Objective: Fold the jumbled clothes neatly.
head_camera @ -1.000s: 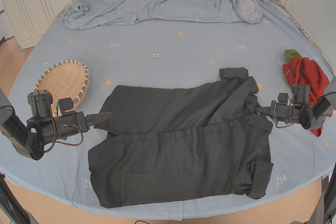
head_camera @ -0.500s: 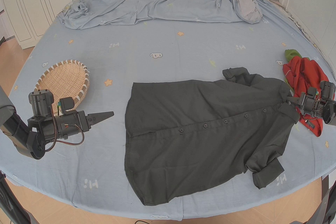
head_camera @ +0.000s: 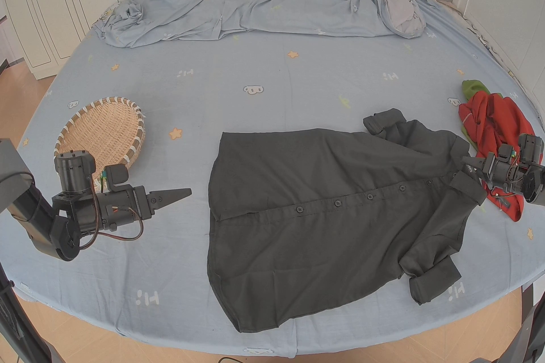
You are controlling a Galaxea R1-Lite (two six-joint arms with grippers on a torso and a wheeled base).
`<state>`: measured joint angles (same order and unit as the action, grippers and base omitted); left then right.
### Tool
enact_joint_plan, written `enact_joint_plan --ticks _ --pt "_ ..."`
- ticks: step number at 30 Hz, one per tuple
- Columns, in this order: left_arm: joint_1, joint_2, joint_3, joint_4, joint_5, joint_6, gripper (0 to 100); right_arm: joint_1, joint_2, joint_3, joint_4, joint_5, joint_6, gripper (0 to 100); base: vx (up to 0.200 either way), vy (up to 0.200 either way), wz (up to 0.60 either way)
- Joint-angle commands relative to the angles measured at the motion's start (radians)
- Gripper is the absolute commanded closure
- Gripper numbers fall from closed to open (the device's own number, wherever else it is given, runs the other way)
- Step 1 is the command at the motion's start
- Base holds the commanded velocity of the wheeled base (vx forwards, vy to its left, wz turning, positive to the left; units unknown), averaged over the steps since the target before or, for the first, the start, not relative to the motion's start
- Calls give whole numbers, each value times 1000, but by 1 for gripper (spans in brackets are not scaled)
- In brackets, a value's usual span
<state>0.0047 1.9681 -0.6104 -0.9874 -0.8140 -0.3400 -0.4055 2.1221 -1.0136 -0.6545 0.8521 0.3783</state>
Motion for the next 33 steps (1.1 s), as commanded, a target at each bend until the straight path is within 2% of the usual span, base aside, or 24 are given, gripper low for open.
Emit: enact_joint_plan --ticks 1,6,14,22,33 --pt "-2 43 8 1 1 -2 0 -1 -28 10 1 1 2 0 0 0 0" --pt "-18 107 5 0 1 -10 0 -45 -117 58 3 2 1 0 0 0 0" --pt "-109 210 -65 -4 -2 -54 0 -118 -260 136 6 10 7 0 0 0 0" --pt "-143 311 -134 -86 -2 -59 0 -110 -284 152 10 15 8 0 0 0 0" --pt "-184 316 -120 -85 -5 -77 0 -104 -283 150 10 16 8 0 0 0 0"
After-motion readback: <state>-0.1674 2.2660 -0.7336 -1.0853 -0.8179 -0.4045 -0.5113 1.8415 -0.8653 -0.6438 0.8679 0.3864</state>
